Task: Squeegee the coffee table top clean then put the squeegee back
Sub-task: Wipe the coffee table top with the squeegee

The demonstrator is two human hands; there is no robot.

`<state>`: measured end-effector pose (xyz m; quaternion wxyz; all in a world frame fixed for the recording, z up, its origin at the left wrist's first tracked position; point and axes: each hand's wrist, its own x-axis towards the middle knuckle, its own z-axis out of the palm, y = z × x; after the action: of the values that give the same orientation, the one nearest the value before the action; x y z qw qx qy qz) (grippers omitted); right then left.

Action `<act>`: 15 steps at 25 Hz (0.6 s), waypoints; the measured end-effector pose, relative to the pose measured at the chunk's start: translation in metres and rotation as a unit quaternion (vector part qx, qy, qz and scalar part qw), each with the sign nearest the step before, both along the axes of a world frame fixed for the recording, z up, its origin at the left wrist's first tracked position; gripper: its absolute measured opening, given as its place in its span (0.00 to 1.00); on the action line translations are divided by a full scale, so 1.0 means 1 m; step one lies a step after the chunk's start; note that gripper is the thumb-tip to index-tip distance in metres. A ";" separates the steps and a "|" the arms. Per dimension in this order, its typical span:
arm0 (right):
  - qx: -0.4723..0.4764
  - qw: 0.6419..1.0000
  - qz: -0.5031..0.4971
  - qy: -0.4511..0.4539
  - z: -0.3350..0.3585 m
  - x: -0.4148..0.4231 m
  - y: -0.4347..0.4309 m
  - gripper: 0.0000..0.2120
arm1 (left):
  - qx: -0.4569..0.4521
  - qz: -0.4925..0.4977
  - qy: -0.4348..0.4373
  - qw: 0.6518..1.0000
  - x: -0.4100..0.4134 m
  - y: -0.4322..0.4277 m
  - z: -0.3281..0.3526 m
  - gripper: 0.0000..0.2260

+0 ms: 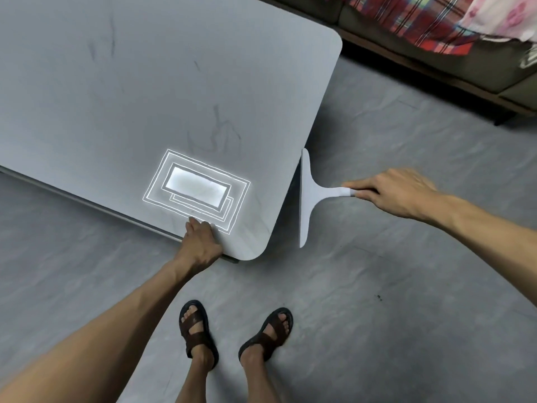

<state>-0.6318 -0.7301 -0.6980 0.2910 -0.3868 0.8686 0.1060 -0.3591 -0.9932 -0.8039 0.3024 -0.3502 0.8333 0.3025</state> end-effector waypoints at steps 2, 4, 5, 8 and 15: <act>-0.014 1.000 0.003 0.000 0.005 0.011 -0.006 0.15 | -0.011 0.032 0.046 0.998 0.005 -0.001 0.003 0.06; -0.036 0.999 0.030 -0.012 0.005 0.028 -0.025 0.15 | -0.039 0.109 0.096 0.989 0.015 -0.005 0.008 0.02; -0.048 0.997 0.054 -0.025 0.002 0.040 -0.039 0.15 | -0.057 0.151 0.116 0.980 0.021 -0.009 0.011 0.01; -0.068 0.985 0.138 -0.072 -0.014 0.084 -0.097 0.17 | -0.092 0.233 0.145 0.957 0.041 -0.027 0.015 0.03; -0.090 0.959 0.247 -0.107 -0.047 0.144 -0.205 0.17 | -0.067 0.267 0.135 0.952 0.064 -0.064 0.023 0.07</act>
<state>-0.4883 -0.9349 -0.7447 0.3106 -0.6229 0.7160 0.0536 -0.2948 -1.0576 -0.7805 0.0707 -0.5351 0.7610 0.3600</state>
